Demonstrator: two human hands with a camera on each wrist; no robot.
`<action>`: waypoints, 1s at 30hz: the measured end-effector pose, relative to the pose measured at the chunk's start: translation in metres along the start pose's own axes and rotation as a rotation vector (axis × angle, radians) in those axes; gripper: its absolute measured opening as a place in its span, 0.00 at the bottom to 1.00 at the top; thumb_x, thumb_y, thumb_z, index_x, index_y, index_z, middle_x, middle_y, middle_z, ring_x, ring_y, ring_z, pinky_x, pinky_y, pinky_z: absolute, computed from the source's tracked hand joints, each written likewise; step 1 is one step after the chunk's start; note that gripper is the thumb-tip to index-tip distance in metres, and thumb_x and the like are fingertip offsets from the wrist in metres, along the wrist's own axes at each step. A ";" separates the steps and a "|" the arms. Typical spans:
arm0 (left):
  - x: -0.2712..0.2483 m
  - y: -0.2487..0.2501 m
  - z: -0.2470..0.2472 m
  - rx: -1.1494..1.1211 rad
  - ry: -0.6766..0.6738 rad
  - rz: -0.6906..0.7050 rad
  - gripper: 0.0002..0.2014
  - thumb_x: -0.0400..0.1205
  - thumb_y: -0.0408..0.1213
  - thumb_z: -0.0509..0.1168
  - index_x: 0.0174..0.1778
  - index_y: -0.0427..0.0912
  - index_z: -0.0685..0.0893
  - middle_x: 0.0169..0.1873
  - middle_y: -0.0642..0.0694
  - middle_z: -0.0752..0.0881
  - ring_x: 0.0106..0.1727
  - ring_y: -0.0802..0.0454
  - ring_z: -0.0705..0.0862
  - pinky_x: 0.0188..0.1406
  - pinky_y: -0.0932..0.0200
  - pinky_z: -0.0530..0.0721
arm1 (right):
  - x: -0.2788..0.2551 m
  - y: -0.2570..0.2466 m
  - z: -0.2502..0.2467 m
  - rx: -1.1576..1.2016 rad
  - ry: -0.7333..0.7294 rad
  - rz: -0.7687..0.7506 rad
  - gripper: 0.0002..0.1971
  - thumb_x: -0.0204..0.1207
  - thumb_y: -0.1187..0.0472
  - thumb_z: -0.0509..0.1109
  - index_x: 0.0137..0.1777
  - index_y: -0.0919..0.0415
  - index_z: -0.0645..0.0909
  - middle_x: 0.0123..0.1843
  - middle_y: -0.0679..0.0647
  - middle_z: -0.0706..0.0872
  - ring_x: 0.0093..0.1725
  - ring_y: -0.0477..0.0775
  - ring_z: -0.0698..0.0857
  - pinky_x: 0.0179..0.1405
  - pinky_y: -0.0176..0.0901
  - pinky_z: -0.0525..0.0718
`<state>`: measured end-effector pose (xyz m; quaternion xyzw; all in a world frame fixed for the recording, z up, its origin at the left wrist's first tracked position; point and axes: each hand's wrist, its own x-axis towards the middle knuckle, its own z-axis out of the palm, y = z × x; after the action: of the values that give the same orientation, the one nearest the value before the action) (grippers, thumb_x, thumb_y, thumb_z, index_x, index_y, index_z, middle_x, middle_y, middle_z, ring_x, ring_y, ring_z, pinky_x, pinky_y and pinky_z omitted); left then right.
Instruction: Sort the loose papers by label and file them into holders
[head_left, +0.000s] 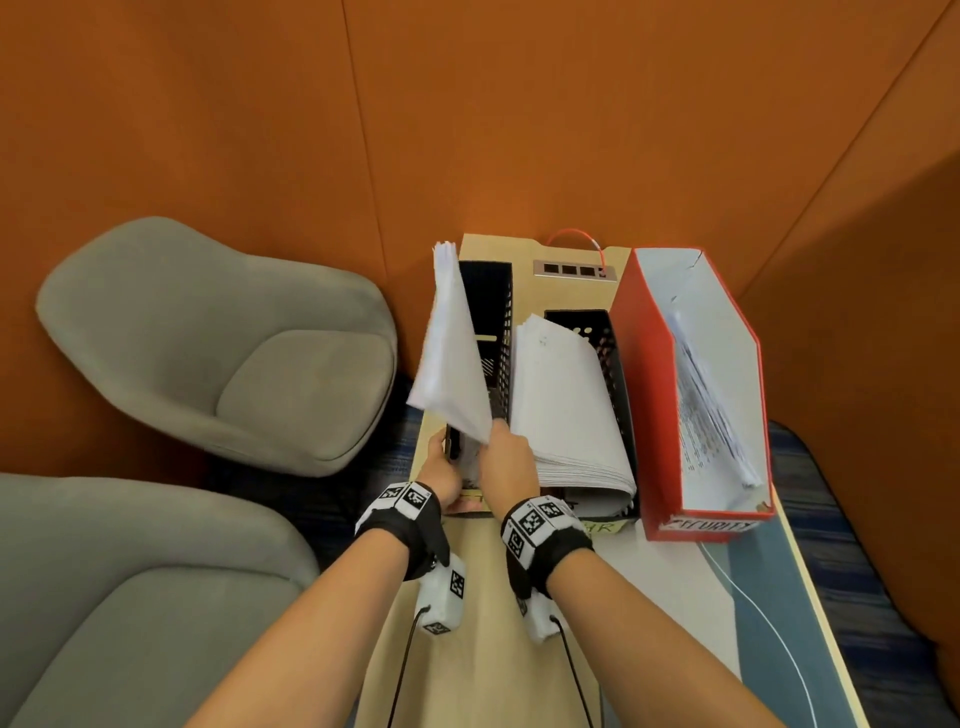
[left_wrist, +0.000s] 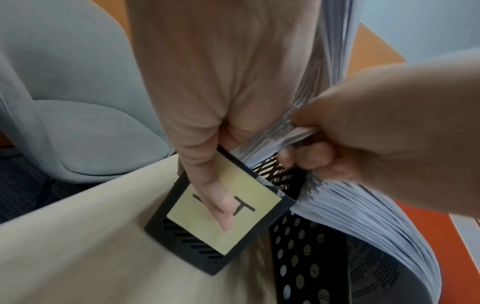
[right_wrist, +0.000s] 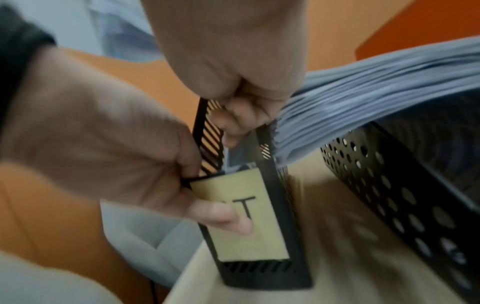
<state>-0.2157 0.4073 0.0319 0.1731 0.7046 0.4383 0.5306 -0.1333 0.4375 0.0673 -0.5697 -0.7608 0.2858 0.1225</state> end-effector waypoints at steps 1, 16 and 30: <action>0.001 0.000 0.000 0.019 0.011 -0.015 0.29 0.85 0.35 0.57 0.78 0.61 0.54 0.69 0.39 0.77 0.55 0.38 0.85 0.47 0.35 0.88 | 0.001 -0.001 -0.002 -0.014 -0.023 0.000 0.10 0.83 0.67 0.55 0.55 0.68 0.76 0.53 0.68 0.85 0.52 0.68 0.86 0.47 0.53 0.84; 0.012 -0.008 0.002 0.188 0.106 0.003 0.28 0.84 0.32 0.54 0.76 0.60 0.54 0.59 0.40 0.80 0.35 0.37 0.86 0.18 0.55 0.84 | 0.005 0.014 -0.025 -0.125 0.171 -0.064 0.21 0.85 0.48 0.56 0.69 0.62 0.68 0.48 0.63 0.88 0.47 0.67 0.87 0.44 0.55 0.84; 0.014 -0.006 0.013 0.215 0.108 0.037 0.26 0.84 0.30 0.50 0.78 0.54 0.58 0.64 0.36 0.77 0.55 0.29 0.83 0.25 0.51 0.86 | -0.017 0.043 -0.052 0.767 -0.225 0.036 0.11 0.80 0.69 0.63 0.62 0.65 0.73 0.39 0.63 0.85 0.30 0.56 0.87 0.31 0.46 0.87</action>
<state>-0.2081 0.4189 0.0181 0.2185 0.7717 0.3785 0.4620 -0.0668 0.4450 0.0867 -0.4609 -0.5976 0.6118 0.2371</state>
